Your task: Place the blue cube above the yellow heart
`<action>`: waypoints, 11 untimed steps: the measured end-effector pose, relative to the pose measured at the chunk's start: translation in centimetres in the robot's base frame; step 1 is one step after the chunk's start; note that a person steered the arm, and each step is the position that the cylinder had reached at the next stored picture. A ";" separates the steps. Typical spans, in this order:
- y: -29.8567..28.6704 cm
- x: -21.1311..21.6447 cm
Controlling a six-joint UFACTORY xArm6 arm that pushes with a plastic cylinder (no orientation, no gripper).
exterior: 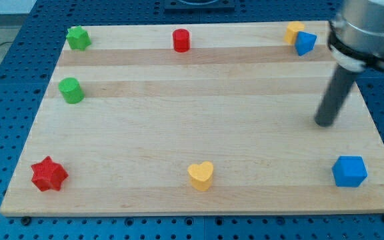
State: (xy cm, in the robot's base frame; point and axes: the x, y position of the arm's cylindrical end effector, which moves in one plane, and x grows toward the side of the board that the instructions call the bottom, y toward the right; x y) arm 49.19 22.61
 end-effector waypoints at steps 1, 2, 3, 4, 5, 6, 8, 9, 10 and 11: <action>5.2 4.2; 6.2 8.3; 3.0 9.0; -4.8 6.9; -13.9 3.2; -17.4 2.5; -13.1 4.9; -16.7 7.4; -21.3 7.5; -24.8 3.3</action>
